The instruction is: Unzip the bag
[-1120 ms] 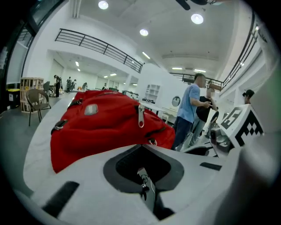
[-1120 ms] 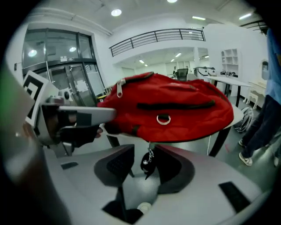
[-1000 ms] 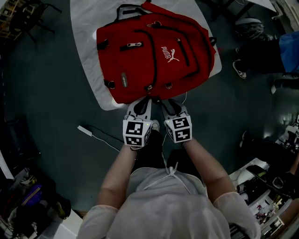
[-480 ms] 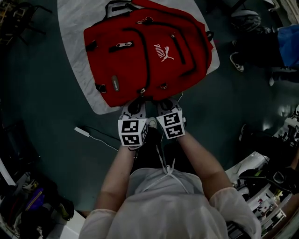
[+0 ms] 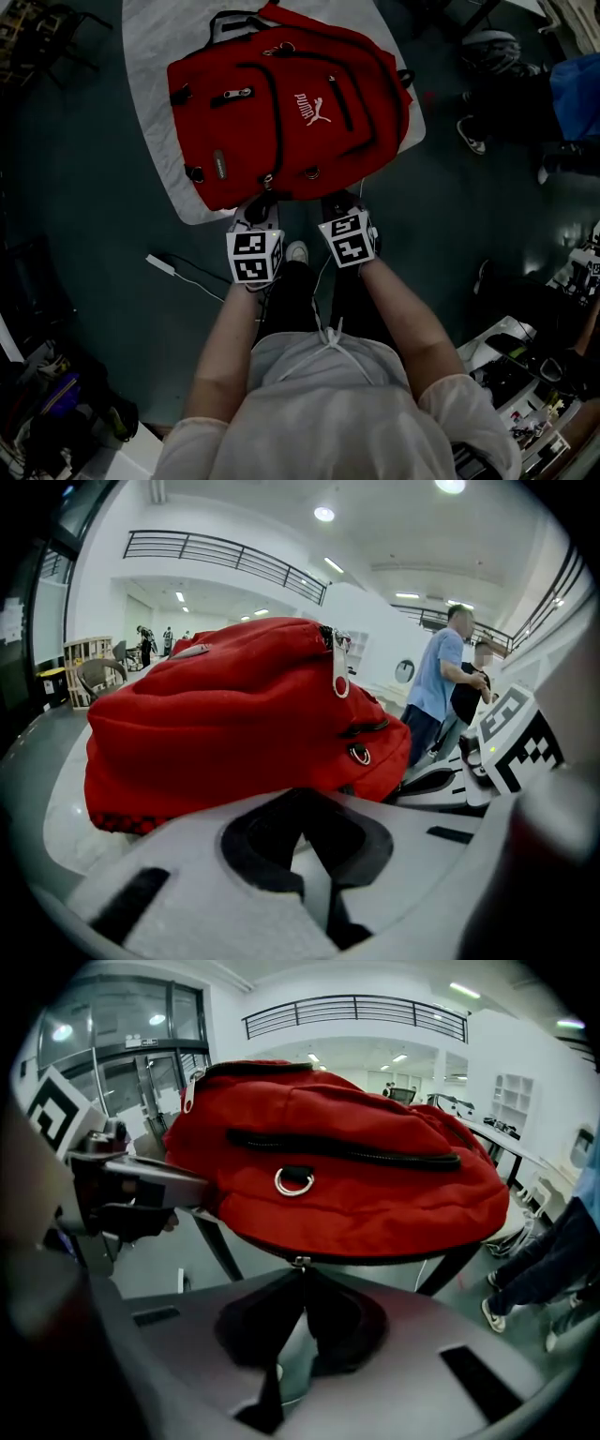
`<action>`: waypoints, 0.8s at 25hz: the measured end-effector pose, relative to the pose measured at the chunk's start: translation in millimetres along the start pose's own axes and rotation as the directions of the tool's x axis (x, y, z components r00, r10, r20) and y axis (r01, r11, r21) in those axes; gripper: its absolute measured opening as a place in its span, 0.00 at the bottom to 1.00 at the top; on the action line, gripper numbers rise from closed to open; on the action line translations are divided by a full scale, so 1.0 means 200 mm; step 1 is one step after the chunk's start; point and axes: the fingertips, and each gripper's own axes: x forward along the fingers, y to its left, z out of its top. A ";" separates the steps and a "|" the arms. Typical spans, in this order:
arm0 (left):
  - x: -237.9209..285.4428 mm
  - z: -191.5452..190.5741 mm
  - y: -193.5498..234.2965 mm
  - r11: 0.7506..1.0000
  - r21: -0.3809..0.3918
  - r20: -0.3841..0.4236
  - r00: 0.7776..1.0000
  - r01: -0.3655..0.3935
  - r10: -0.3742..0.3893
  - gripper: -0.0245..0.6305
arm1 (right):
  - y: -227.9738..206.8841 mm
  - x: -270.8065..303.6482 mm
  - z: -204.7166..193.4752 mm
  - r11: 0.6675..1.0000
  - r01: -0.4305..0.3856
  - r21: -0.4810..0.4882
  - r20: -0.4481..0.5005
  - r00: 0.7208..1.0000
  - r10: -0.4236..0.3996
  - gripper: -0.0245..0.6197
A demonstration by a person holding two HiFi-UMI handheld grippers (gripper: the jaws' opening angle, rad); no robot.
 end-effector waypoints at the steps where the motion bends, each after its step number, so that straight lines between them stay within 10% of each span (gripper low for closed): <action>1: 0.00 0.00 0.00 1.000 -0.003 -0.003 1.000 -0.011 0.011 0.07 | -0.02 -0.01 -0.01 1.000 -0.004 0.002 -0.008 1.000 0.004 0.08; 20: -0.01 -0.01 0.04 0.935 -0.083 -0.055 0.939 -0.344 0.340 0.07 | -0.74 -0.14 -0.09 0.993 -0.103 -0.062 -0.108 0.989 0.096 0.08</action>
